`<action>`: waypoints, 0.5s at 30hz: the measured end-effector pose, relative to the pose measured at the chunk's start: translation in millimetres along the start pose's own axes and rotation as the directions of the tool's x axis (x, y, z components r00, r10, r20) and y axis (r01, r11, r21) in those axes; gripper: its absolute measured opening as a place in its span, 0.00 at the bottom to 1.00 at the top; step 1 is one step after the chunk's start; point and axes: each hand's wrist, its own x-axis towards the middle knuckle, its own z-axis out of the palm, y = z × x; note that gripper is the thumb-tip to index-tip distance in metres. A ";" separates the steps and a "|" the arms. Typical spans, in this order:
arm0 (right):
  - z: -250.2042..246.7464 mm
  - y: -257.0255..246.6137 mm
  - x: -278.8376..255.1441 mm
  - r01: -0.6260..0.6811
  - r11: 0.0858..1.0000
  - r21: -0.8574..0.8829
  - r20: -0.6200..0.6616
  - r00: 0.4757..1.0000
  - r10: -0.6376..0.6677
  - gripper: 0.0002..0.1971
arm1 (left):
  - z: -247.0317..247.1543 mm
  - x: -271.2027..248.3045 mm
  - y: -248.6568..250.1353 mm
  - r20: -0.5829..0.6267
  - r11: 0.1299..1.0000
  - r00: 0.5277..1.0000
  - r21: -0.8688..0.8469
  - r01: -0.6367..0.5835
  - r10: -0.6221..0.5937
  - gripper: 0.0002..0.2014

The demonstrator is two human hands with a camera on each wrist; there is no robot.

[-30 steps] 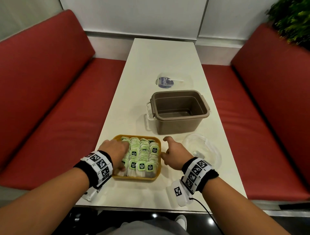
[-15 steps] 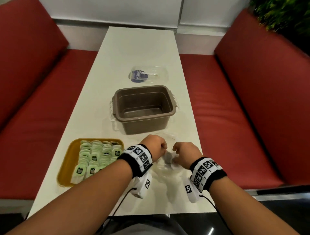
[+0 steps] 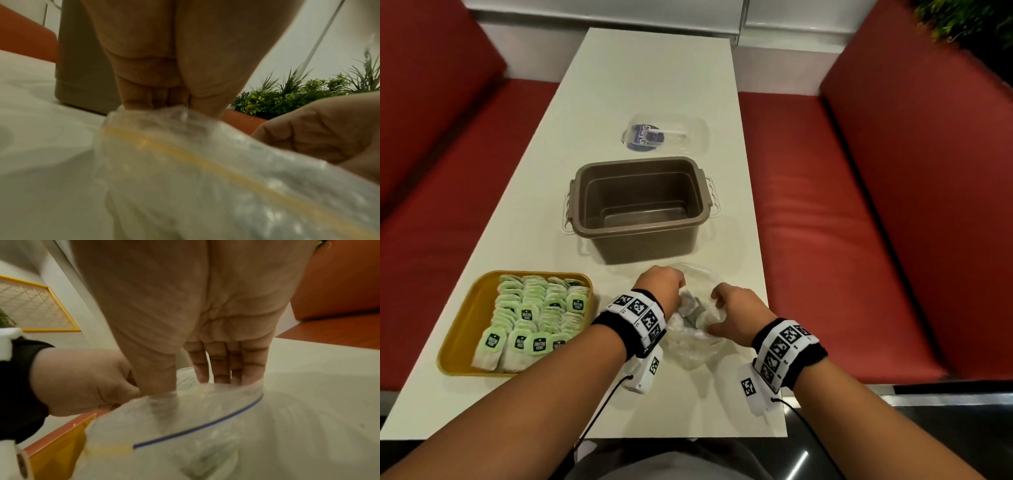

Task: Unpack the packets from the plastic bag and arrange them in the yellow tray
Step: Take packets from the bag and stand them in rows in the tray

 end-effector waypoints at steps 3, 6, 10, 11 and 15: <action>-7.1 1.4 2.9 0.011 0.998 0.059 0.004 1.000 -0.011 0.29 | -12.5 -6.0 -1.8 -0.069 0.999 0.997 0.011 -0.033 0.034 0.13; -16.2 -3.5 5.4 0.079 0.990 0.120 -0.074 0.995 -0.071 0.24 | -22.3 -13.6 0.2 -0.139 0.987 0.982 -0.081 -0.138 0.126 0.11; -21.9 -11.9 9.2 0.160 0.970 0.182 -0.132 0.982 -0.137 0.06 | -26.7 -17.3 11.7 -0.162 0.938 0.960 -0.230 -0.260 0.227 0.07; -21.1 -12.1 10.4 0.152 0.973 0.176 -0.135 0.982 -0.129 0.07 | -25.9 -16.1 13.0 -0.160 0.942 0.966 -0.239 -0.237 0.202 0.07; -15.3 -6.3 11.7 0.071 0.985 0.159 -0.137 0.989 -0.049 0.06 | -10.7 -3.9 10.2 -0.038 0.993 0.998 -0.105 -0.055 0.051 0.10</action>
